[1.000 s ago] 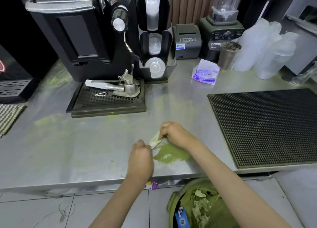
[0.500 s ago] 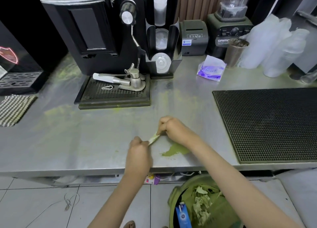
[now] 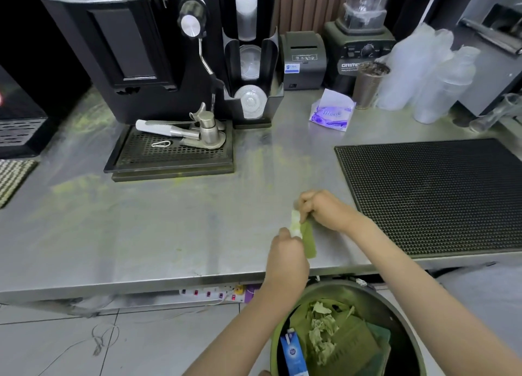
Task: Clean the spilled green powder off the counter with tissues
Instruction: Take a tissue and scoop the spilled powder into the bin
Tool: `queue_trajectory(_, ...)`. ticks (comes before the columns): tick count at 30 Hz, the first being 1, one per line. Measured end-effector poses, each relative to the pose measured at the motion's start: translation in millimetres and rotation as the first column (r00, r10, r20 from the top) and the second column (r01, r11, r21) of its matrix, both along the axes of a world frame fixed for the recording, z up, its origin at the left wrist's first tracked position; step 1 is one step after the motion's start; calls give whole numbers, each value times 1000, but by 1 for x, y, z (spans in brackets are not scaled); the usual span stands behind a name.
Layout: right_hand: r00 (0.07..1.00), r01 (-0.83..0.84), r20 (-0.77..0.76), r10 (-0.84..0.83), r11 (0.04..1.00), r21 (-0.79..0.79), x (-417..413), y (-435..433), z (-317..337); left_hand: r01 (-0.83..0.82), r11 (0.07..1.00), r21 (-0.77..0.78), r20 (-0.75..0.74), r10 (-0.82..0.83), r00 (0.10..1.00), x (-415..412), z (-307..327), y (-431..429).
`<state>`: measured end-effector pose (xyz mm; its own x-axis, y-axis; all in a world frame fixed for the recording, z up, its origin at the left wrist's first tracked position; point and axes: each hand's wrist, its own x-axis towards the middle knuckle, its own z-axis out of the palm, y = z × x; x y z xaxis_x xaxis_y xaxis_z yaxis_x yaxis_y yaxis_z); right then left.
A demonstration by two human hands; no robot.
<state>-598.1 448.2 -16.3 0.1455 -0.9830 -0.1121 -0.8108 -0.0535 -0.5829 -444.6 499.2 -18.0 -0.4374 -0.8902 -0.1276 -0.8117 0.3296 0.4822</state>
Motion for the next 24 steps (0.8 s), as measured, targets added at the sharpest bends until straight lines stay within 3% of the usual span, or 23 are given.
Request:
queue_trajectory(6,998,57,21,-54,984,-170,11,-15,15,-36,995,-96,-105,26,994,18,3,-30)
queue_trajectory(11,998,23,-56,-30,992,-122,27,-31,4,-46,982,-182,8,48,999,41,3,-70)
queue_trajectory(18,992,87,-83,-96,991,-99,18,-4,-7,97,972,-215,125,-71,990,32,-6,-67)
queue_trajectory(24,976,177,-111,-185,981,-83,3,46,-1,268,943,-195,102,-252,962,23,-7,-54)
